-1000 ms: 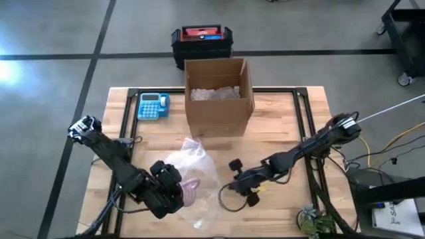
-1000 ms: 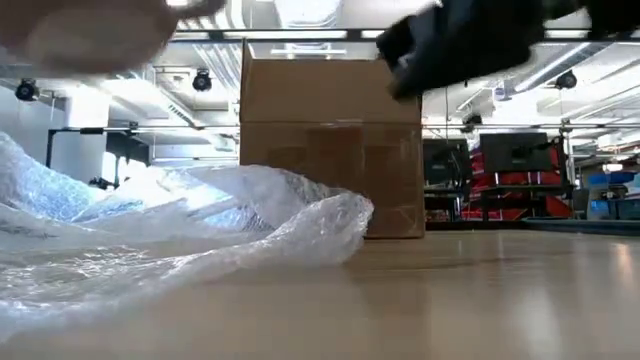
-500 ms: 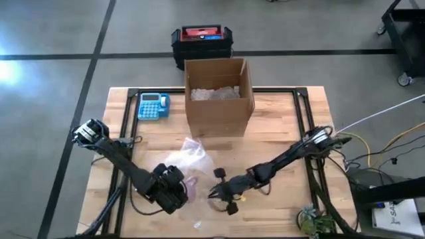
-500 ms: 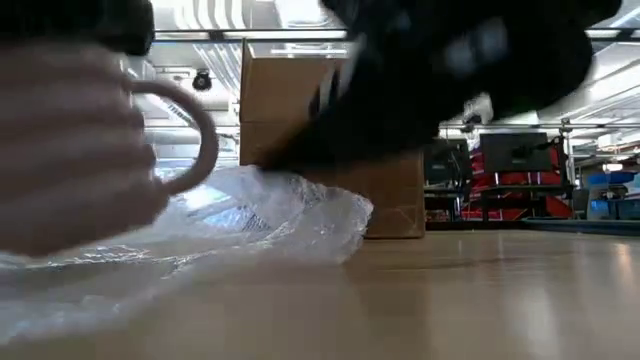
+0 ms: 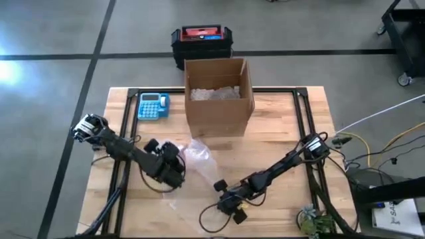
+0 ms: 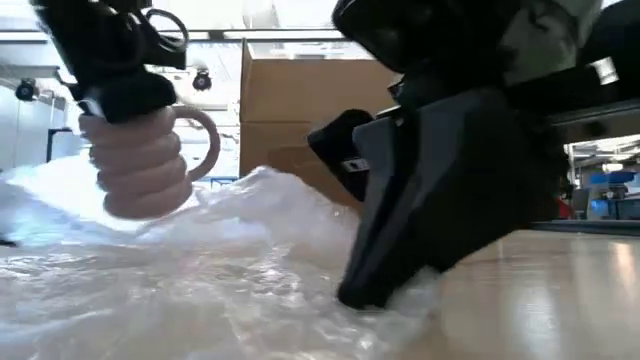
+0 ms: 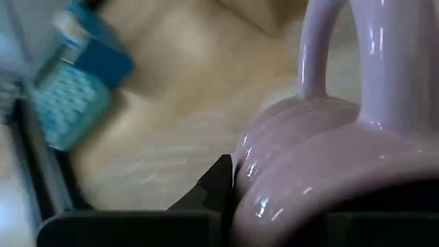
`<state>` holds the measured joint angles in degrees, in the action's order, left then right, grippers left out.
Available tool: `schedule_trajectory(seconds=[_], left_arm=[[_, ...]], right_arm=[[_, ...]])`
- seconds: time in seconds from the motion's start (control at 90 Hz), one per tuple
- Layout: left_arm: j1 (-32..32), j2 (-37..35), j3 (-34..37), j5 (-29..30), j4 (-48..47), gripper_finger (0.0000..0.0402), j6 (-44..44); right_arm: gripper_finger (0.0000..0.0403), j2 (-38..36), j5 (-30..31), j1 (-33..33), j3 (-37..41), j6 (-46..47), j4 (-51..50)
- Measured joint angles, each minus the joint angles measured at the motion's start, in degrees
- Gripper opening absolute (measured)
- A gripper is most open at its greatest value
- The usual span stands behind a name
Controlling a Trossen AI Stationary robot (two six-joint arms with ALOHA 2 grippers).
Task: Wrap mug
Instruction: Wrap the purple mug with bubble wrap
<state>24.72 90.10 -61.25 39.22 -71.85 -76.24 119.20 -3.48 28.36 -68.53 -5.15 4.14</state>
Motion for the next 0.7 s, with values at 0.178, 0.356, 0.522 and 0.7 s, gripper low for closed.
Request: schedule_trajectory(seconds=[0.178,0.356,0.522,0.7], left_arm=[[-2.18,-2.54,-0.19,4.92,4.34,0.003,2.7],[-0.64,-3.92,-5.25,0.68,4.57,0.003,6.15],[1.75,-3.65,-10.85,-9.69,5.05,0.003,8.87],[4.91,-2.45,-13.31,-13.85,7.54,0.003,8.41]], right_arm=[[0.0,-1.4,-0.53,0.36,0.05,-0.24,-3.55],[0.0,-4.26,-0.41,0.77,0.24,-2.49,-10.96],[0.0,-8.55,0.03,1.19,0.3,-5.21,-22.7],[0.0,-14.45,0.62,1.18,2.67,-3.59,-32.41]])
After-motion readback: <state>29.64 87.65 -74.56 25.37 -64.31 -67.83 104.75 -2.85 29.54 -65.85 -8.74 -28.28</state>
